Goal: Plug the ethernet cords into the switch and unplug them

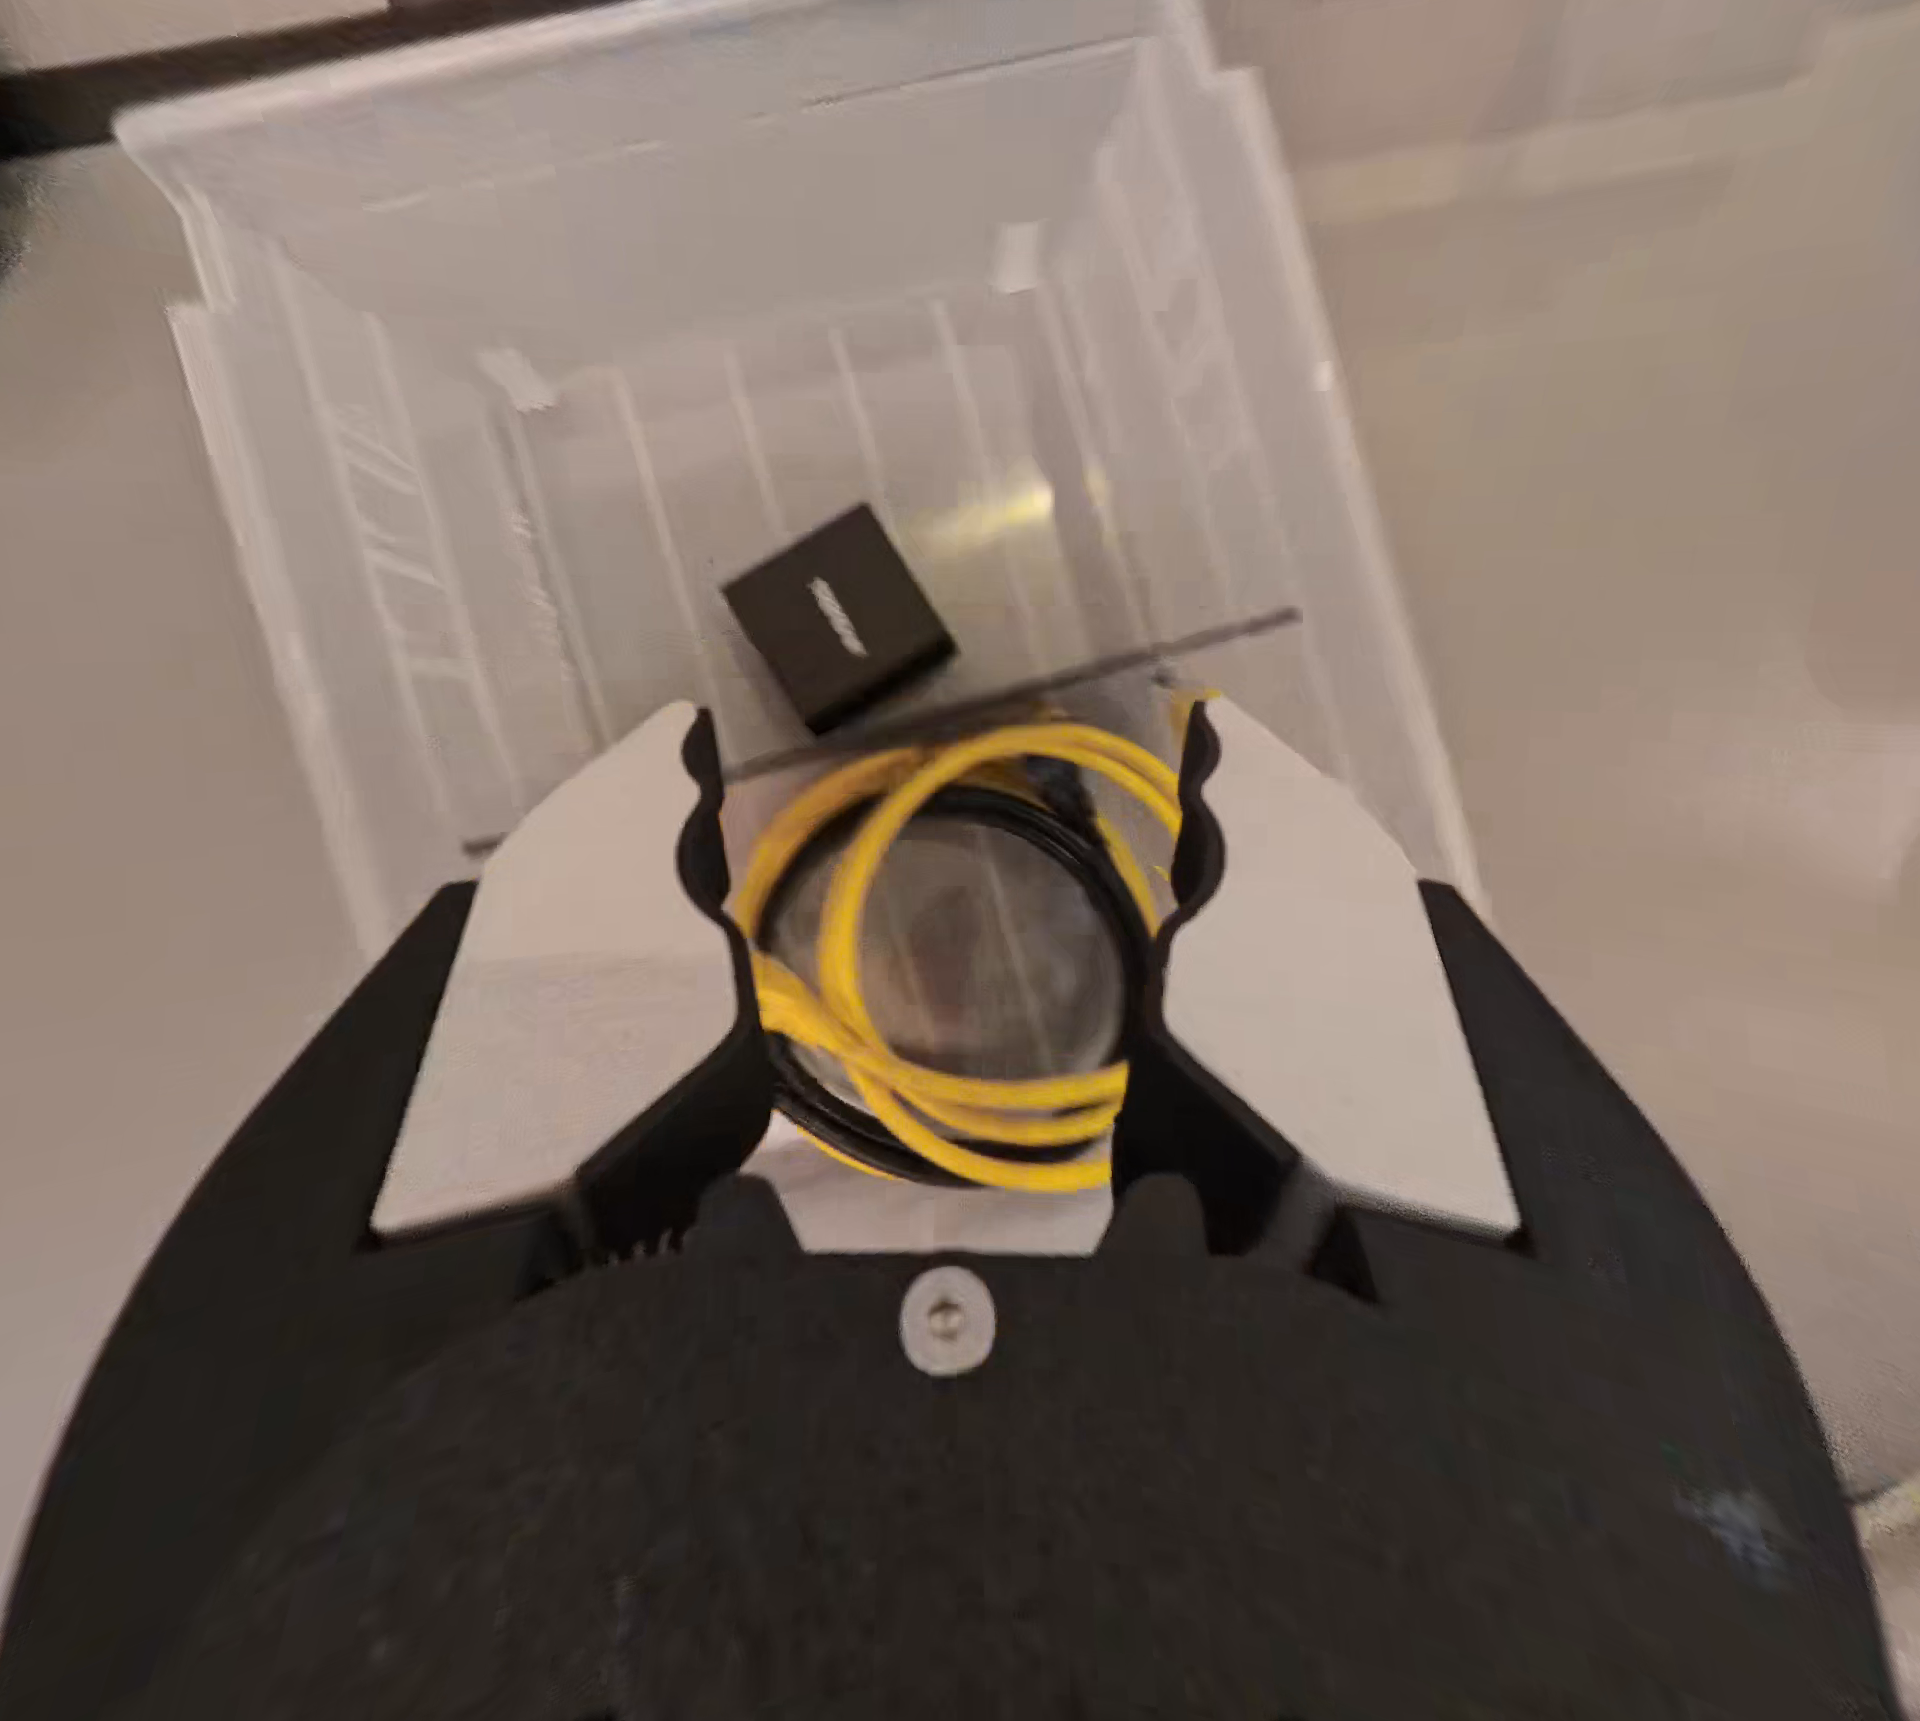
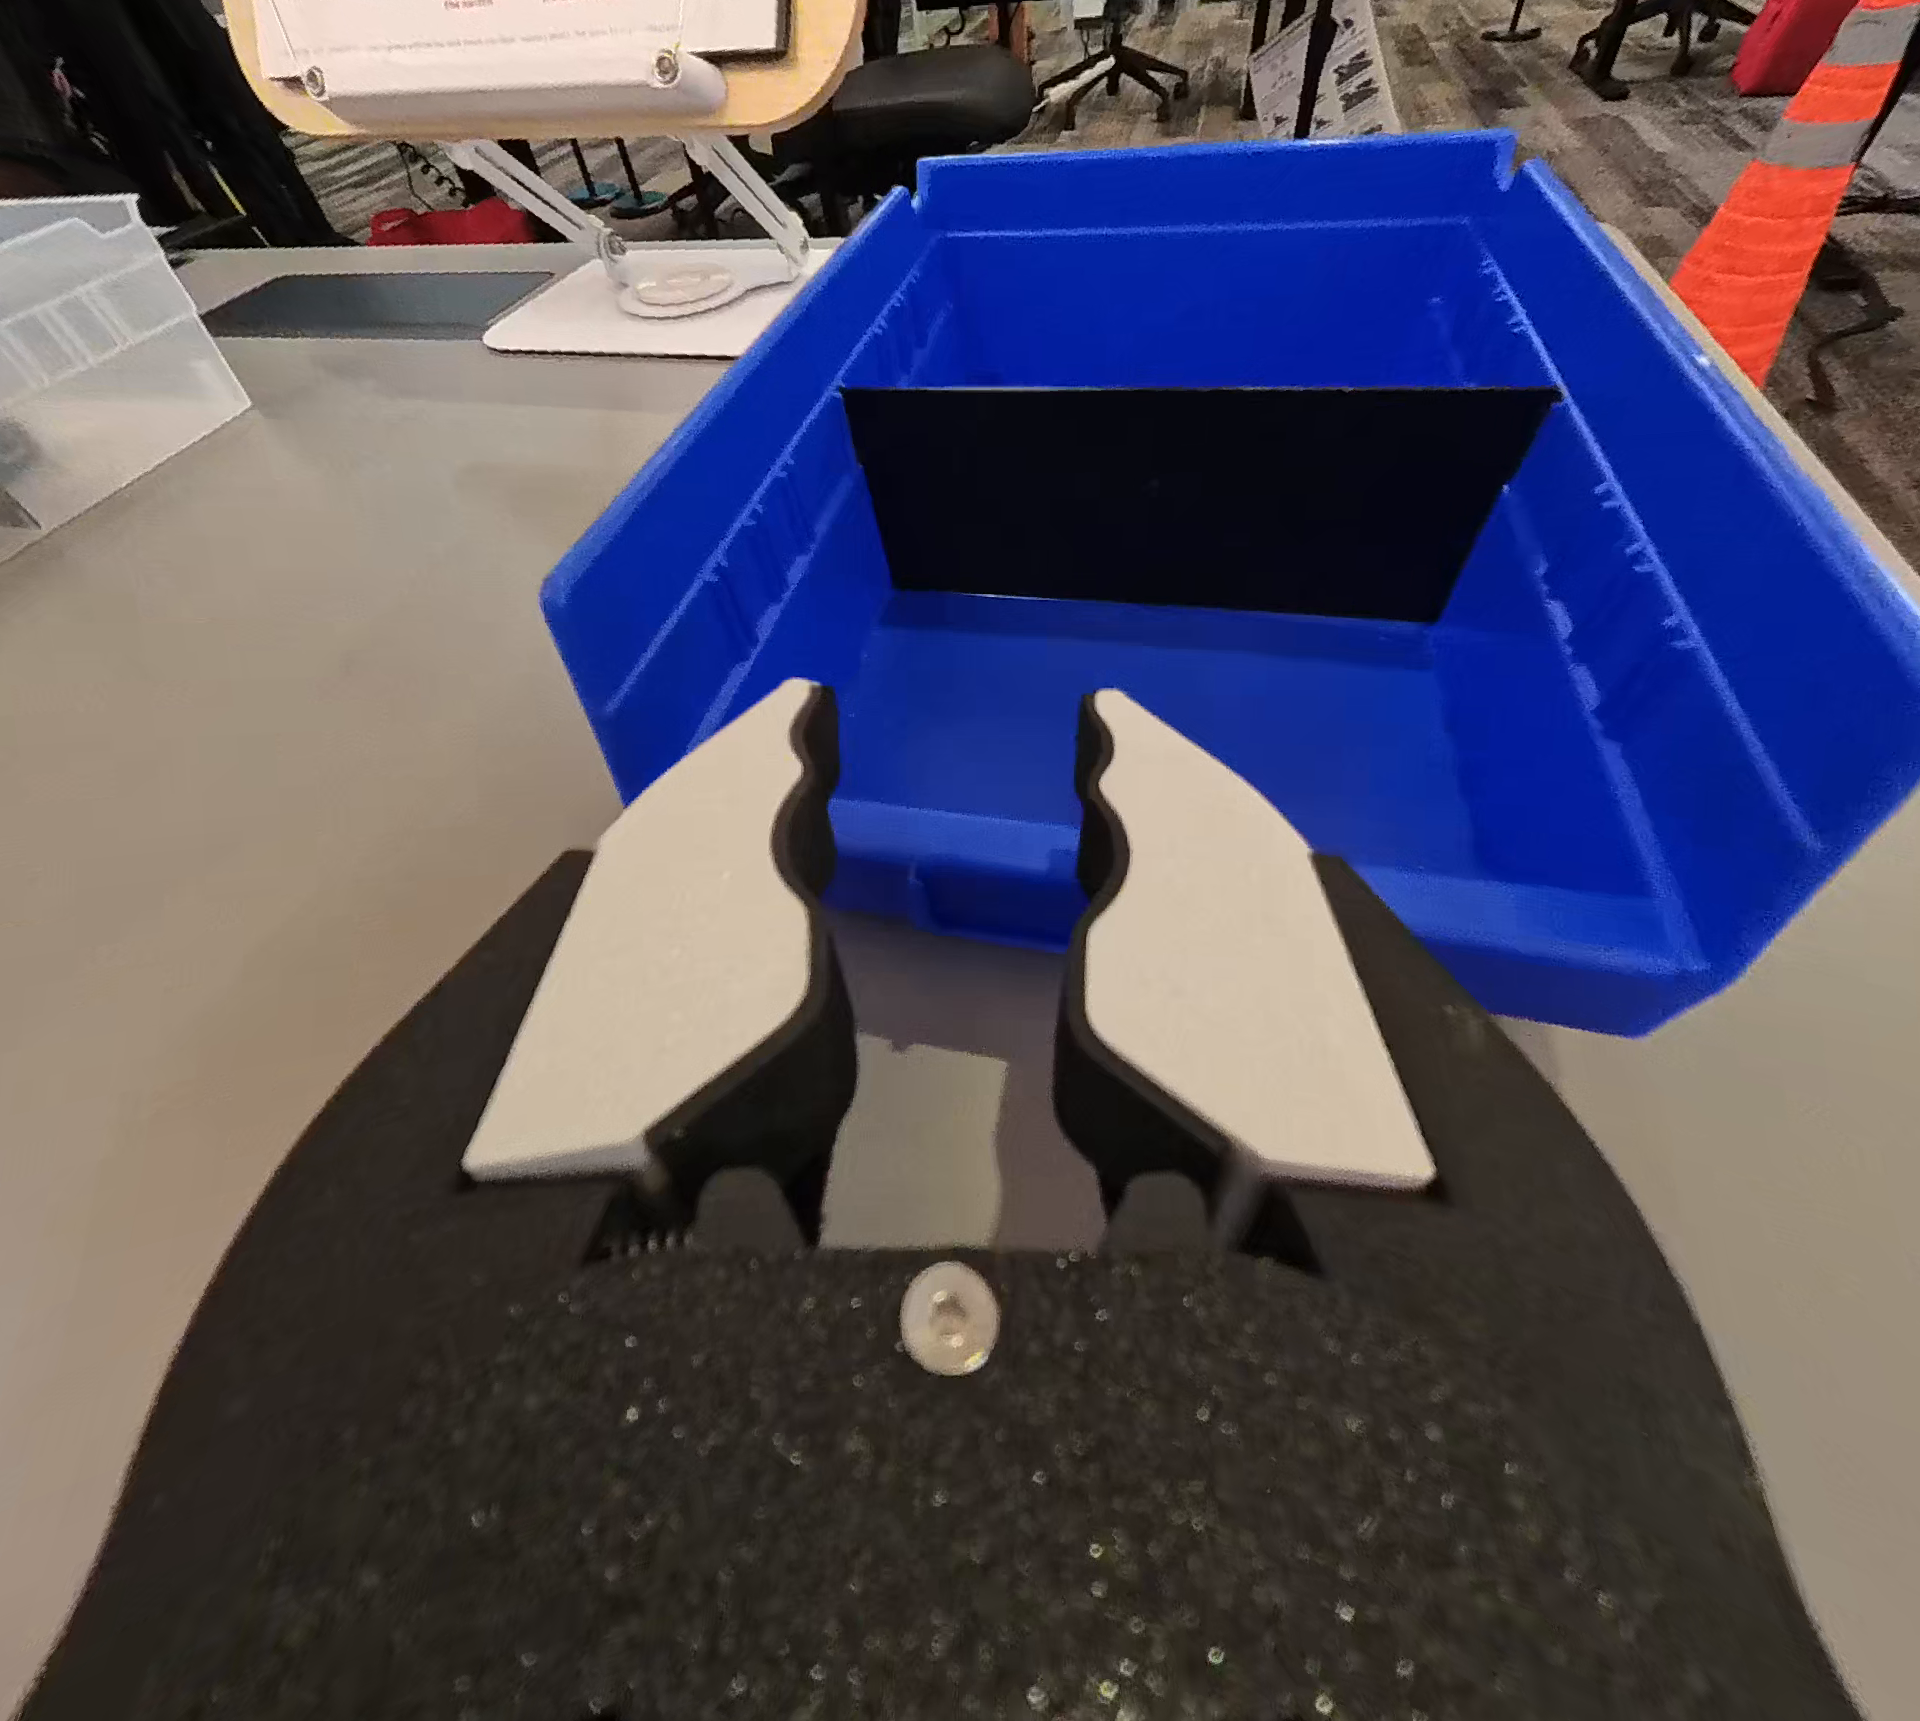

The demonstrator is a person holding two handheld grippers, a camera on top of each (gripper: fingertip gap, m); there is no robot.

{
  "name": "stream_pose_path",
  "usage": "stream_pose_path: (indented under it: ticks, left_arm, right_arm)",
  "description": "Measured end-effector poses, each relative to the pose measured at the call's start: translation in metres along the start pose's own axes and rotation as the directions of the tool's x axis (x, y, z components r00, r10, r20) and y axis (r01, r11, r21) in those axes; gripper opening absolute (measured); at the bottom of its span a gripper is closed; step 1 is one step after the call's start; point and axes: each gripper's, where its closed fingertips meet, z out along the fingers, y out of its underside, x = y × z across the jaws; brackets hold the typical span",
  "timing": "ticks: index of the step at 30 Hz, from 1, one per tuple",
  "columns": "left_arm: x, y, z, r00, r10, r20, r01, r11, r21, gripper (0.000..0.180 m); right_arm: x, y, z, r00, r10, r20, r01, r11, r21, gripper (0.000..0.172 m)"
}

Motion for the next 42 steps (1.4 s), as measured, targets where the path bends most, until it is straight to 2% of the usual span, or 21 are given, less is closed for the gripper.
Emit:
stream_pose_path:
  ticks: [2, 4, 6, 8, 13, 17, 20, 22, 25, 28, 32, 37, 39, 42]
  left_arm:
    - [-0.017, -0.011, 0.022, 1.0, -0.02, 0.011, 0.021, 0.987, -0.157, 0.088]
    - [-0.028, -0.012, 0.042, 0.999, -0.032, 0.027, 0.038, 0.948, -0.315, 0.095]
    - [-0.036, -0.012, 0.059, 0.998, -0.032, 0.059, 0.053, 0.906, -0.419, 0.097]
    - [-0.034, -0.008, 0.072, 0.996, -0.069, 0.063, 0.091, 0.865, -0.494, 0.099]
    - [-0.036, 0.012, 0.096, 0.984, -0.116, 0.131, 0.172, 0.797, -0.579, 0.099]
    - [-0.045, 0.021, 0.099, 0.973, -0.138, 0.187, 0.224, 0.772, -0.594, 0.091]
    - [-0.042, 0.026, 0.104, 0.962, -0.207, 0.18, 0.274, 0.757, -0.593, 0.062]
    - [-0.04, 0.029, 0.107, 0.957, -0.234, 0.173, 0.291, 0.745, -0.6, 0.06]
    - [-0.041, 0.03, 0.105, 0.971, -0.186, 0.152, 0.24, 0.742, -0.626, 0.059]
    - [-0.035, 0.025, 0.102, 0.979, -0.181, 0.097, 0.202, 0.765, -0.611, 0.059]
    - [-0.015, -0.009, 0.081, 0.977, -0.204, -0.061, 0.143, 0.843, -0.519, 0.058]
    - [0.036, -0.041, 0.027, 0.953, -0.176, -0.246, 0.067, 0.916, -0.395, 0.058]
    - [0.069, -0.041, 0.006, 0.946, -0.098, -0.308, -0.019, 0.934, -0.356, 0.058]
    - [0.125, -0.022, -0.015, 0.93, 0.037, -0.366, -0.171, 0.924, -0.341, 0.058]
  right_arm:
    - [-0.003, 0.0, 0.001, 1.0, -0.01, 0.013, 0.01, 1.0, -0.005, 0.043]
    - [-0.006, 0.0, 0.002, 0.999, -0.027, 0.02, 0.028, 1.0, -0.012, 0.043]
    - [-0.009, 0.0, 0.003, 0.999, -0.038, 0.031, 0.038, 0.999, -0.018, 0.043]
    - [-0.013, 0.0, 0.003, 0.998, -0.045, 0.043, 0.046, 0.999, -0.021, 0.043]
    - [-0.017, 0.001, 0.003, 0.995, -0.086, 0.056, 0.087, 0.996, -0.028, 0.043]
    - [-0.019, 0.004, 0.003, 0.993, -0.086, 0.085, 0.089, 0.995, -0.041, 0.044]
    - [-0.017, 0.004, 0.004, 0.992, -0.091, 0.091, 0.096, 0.995, -0.042, 0.043]
    - [-0.016, 0.003, 0.004, 0.992, -0.079, 0.1, 0.083, 0.996, -0.041, 0.043]
    - [-0.018, 0.001, 0.001, 0.991, -0.069, 0.111, 0.074, 0.997, -0.036, 0.043]
    - [-0.019, -0.004, -0.003, 0.99, -0.112, 0.091, 0.114, 0.993, -0.017, 0.043]
    - [-0.029, -0.011, -0.005, 0.977, -0.194, 0.091, 0.194, 0.981, 0.006, 0.042]
    - [-0.074, -0.016, -0.001, 0.936, -0.31, 0.167, 0.309, 0.95, 0.031, 0.047]
    - [-0.105, -0.018, 0.004, 0.895, -0.4, 0.198, 0.398, 0.916, 0.051, 0.051]
    - [-0.173, -0.012, 0.013, 0.8, -0.488, 0.351, 0.497, 0.865, 0.07, 0.072]
